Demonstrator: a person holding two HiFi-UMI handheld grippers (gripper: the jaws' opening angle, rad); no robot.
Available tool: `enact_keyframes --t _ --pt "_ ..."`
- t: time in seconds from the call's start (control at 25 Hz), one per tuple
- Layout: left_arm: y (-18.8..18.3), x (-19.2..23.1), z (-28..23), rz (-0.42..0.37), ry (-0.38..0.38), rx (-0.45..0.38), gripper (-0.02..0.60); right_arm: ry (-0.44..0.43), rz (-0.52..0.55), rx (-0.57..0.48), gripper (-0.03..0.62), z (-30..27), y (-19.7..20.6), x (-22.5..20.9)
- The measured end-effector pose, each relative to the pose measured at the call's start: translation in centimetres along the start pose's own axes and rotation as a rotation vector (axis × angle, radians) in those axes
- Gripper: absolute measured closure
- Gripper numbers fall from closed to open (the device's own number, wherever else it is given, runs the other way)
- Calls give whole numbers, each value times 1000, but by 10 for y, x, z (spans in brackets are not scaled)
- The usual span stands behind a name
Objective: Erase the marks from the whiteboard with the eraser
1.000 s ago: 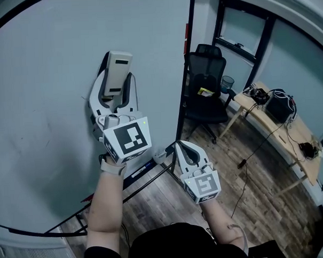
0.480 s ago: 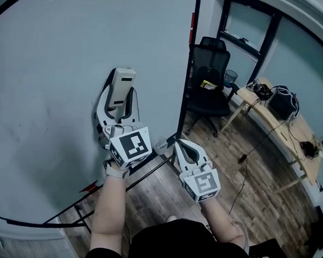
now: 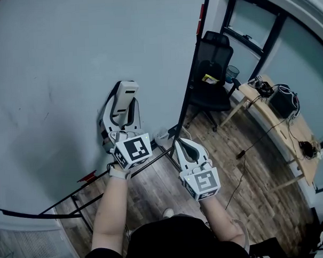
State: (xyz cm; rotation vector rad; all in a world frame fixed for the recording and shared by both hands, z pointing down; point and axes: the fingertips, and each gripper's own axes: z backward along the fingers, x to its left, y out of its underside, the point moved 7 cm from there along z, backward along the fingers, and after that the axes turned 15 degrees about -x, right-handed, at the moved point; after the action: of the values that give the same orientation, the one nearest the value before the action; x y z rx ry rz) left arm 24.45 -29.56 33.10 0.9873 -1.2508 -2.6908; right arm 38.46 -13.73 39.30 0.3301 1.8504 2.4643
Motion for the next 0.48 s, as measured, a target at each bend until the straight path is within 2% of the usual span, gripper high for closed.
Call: enact_keyframes --t 0.24,0.48 --pt "27 -11 29 11 33 72 336 -12 -8 24 568 5 6 16" --pt "61 -23 64 62 78 197 336 -23 -11 44 568 8 12 35"
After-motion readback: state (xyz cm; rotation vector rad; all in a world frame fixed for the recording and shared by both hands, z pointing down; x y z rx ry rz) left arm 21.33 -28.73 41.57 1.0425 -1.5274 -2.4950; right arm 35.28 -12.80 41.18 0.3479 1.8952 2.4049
